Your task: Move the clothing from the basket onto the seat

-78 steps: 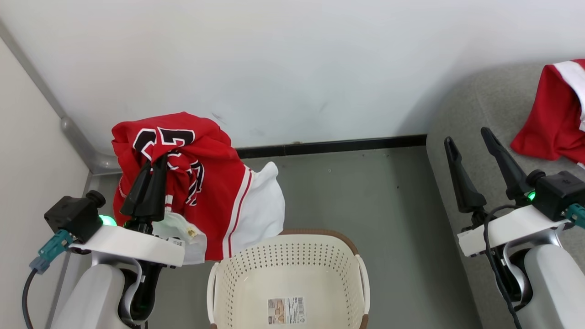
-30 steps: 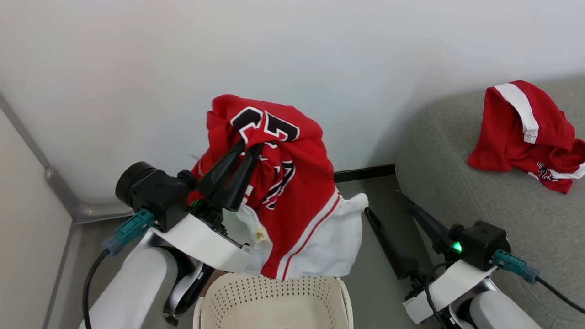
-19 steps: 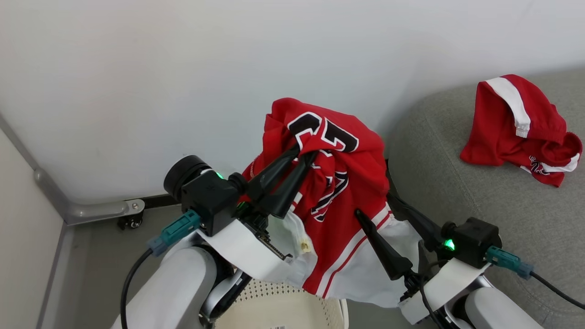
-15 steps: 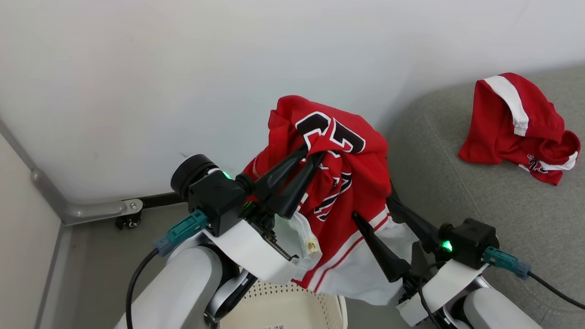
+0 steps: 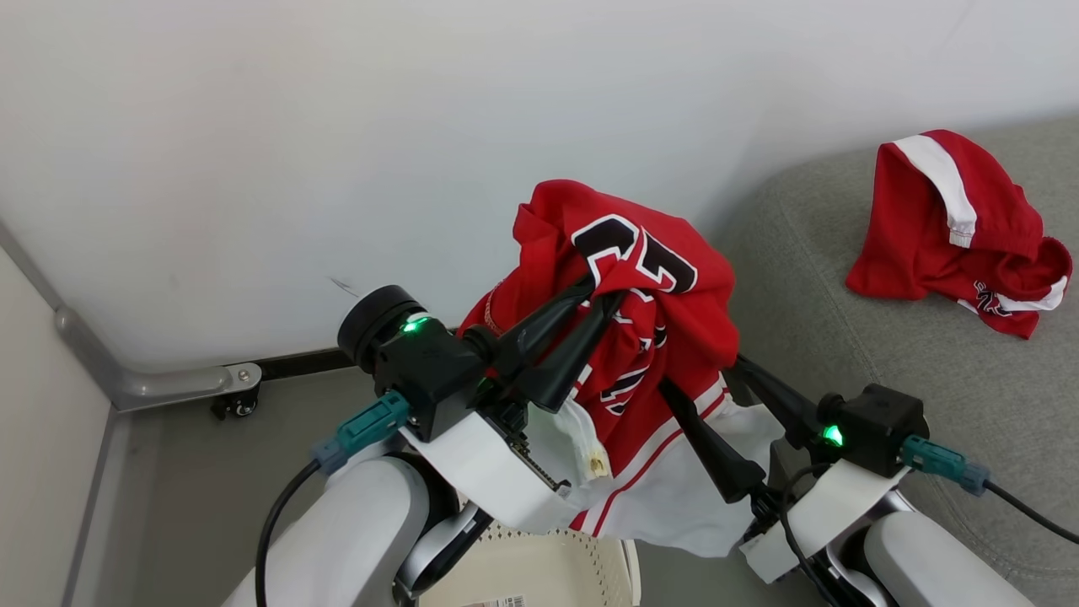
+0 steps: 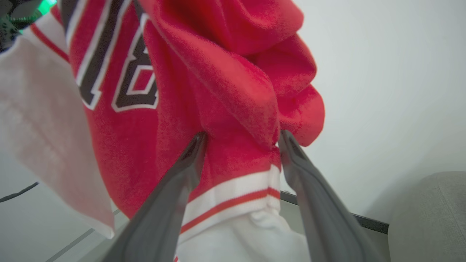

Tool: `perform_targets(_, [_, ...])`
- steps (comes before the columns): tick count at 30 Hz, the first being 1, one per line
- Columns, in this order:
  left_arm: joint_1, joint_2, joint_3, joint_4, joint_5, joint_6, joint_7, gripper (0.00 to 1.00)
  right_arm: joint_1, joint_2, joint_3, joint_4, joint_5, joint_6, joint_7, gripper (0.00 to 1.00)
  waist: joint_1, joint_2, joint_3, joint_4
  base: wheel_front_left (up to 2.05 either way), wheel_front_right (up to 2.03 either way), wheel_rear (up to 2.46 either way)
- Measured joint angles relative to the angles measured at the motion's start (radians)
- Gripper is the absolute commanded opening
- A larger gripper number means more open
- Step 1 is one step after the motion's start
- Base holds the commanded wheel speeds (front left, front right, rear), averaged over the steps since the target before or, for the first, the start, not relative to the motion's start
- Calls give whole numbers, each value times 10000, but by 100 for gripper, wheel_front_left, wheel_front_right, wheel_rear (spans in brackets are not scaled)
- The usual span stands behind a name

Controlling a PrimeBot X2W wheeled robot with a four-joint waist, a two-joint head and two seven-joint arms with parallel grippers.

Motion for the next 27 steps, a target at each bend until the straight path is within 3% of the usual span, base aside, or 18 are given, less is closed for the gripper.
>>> perform_targets(6, [-105, -56, -228, 2, -2, -82, 75, 0, -182, -46, 355, -42, 230, 0, 0, 100, 0, 0, 7, 34, 0, 0, 0])
perform_targets(7, [-105, -59, -253, 2, -2, -82, 79, 0, -183, -58, 422, -36, 265, 0, 0, 88, 0, 0, 7, 39, 0, 0, 0])
perform_targets(8, [-105, -61, -274, 2, -2, -82, 82, 0, -183, -79, 491, -23, 265, 0, 0, 40, 0, 0, 7, 44, 0, 0, 0])
perform_targets(9, [-105, -61, -297, 2, -2, -82, 84, 0, -187, -105, 550, -17, 265, 0, 0, 0, 0, 0, 8, 49, 0, 0, 0])
perform_targets(21, [-95, -50, -230, 337, -50, -81, 159, 0, -393, -226, 445, -171, 267, 0, 0, 0, 0, 0, 24, 63, 0, 0, 0])
perform_targets(23, [-84, -38, -201, 410, -50, -79, 159, 23, -393, -224, 324, -215, 267, 0, 0, 0, 0, 0, 23, 49, 0, 0, 0])
perform_targets(27, [-81, -36, -182, 451, -50, -71, 155, 46, -393, -230, -42, -318, 261, 0, 0, 0, 0, 0, 18, 9, 0, 0, 0])
